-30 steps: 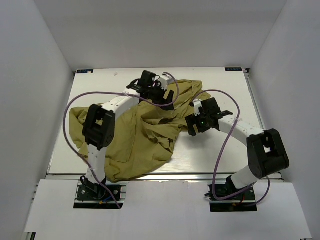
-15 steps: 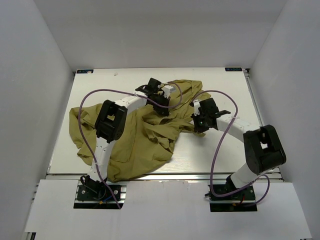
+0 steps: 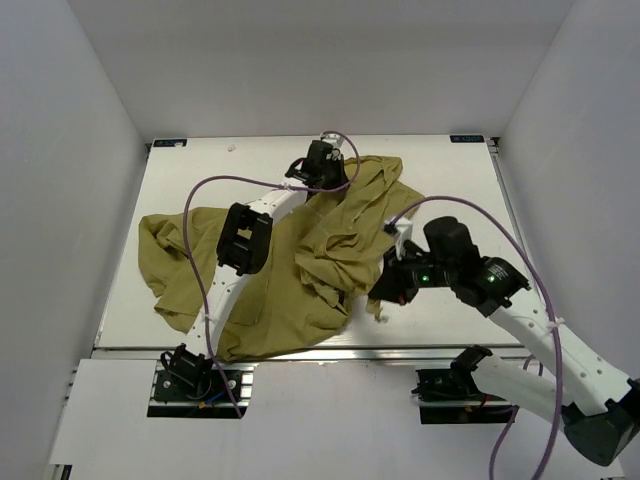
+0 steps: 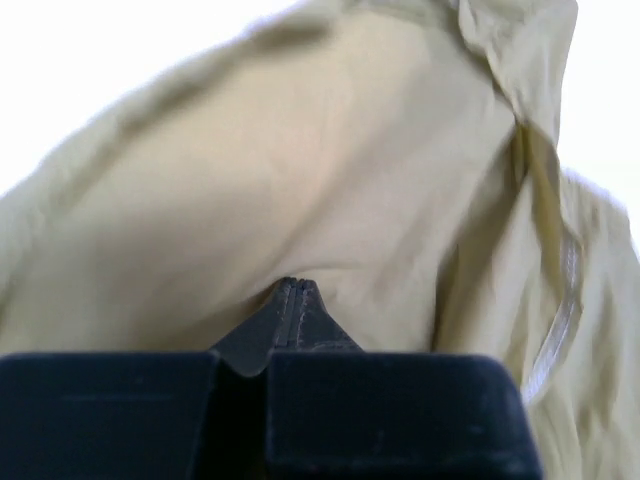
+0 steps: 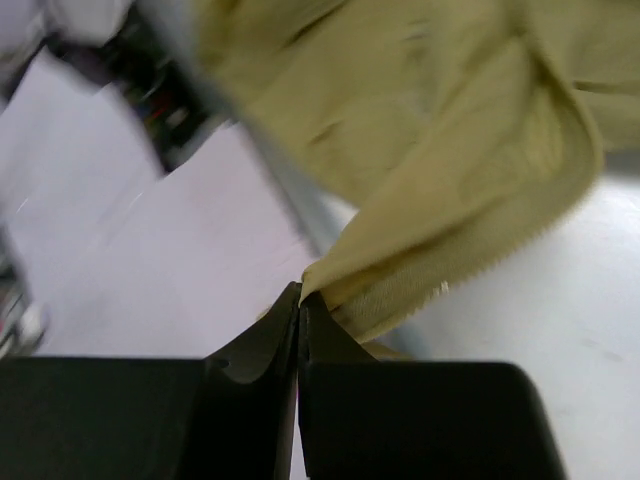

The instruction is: Zip up the jacket

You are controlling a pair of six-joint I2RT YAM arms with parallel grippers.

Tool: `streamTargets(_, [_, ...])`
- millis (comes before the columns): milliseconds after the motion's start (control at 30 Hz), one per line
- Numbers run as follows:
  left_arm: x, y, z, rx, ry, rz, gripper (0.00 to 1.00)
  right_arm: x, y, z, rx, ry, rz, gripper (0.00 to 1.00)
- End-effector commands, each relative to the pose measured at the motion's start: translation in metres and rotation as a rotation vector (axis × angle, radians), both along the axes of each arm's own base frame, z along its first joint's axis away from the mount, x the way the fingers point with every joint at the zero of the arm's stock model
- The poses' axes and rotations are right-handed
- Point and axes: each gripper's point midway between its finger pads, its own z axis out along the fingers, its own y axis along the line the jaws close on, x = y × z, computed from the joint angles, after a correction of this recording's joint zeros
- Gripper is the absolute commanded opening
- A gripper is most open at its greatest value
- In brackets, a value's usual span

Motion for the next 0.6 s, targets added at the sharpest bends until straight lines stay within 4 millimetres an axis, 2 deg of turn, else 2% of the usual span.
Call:
streamTargets(0, [0.027,0.005,0.011,-0.038,-0.029,0.167,0.00,-0.073,0.019,0.016,0.064,0.164,0.274,0.00])
streamTargets(67, [0.034,0.011,-0.001,-0.024,-0.036,0.213,0.00,-0.095,0.036,0.018,0.122,0.201,0.385,0.00])
streamTargets(100, [0.036,0.016,-0.004,-0.014,-0.037,0.230,0.00,-0.123,0.047,0.013,0.111,0.249,0.510,0.00])
streamTargets(167, [0.039,0.026,-0.019,0.004,-0.015,0.268,0.00,-0.147,0.064,0.009,0.096,0.247,0.626,0.00])
streamTargets(200, [0.040,0.031,-0.025,0.015,-0.005,0.287,0.00,-0.161,0.074,-0.003,0.038,0.266,0.689,0.00])
streamTargets(233, [0.040,0.038,-0.032,0.018,0.022,0.324,0.00,-0.163,0.078,-0.001,0.033,0.259,0.723,0.00])
streamTargets(267, [0.042,0.047,-0.042,0.019,0.046,0.337,0.00,-0.166,0.083,0.009,0.079,0.216,0.811,0.00])
streamTargets(300, [0.042,0.052,-0.048,0.013,0.068,0.352,0.00,-0.164,0.096,0.010,0.117,0.200,0.842,0.00])
streamTargets(333, [0.044,0.064,-0.053,0.000,0.108,0.392,0.00,-0.166,0.101,0.014,0.145,0.203,0.883,0.00])
streamTargets(367, [0.045,0.071,-0.057,-0.005,0.129,0.411,0.00,-0.170,0.107,0.024,0.191,0.189,0.958,0.00])
streamTargets(400, [0.045,0.077,-0.059,-0.011,0.147,0.424,0.00,-0.168,0.115,0.013,0.165,0.234,0.975,0.00])
streamTargets(433, [0.045,0.090,-0.062,-0.014,0.177,0.451,0.00,-0.167,0.120,0.013,0.169,0.242,0.997,0.05])
streamTargets(467, [0.046,0.095,-0.057,-0.018,0.183,0.457,0.00,-0.170,0.124,0.012,0.189,0.274,1.043,0.13])
streamTargets(500, [0.045,0.097,-0.051,-0.026,0.192,0.443,0.00,-0.169,0.128,0.012,0.201,0.264,1.049,0.35])
streamTargets(533, [0.046,0.104,-0.049,-0.018,0.191,0.439,0.00,-0.167,0.131,0.012,0.202,0.254,1.045,0.41])
streamTargets(567, [0.048,0.104,-0.028,-0.029,0.166,0.434,0.00,-0.164,0.134,0.010,0.199,0.235,1.030,0.55])
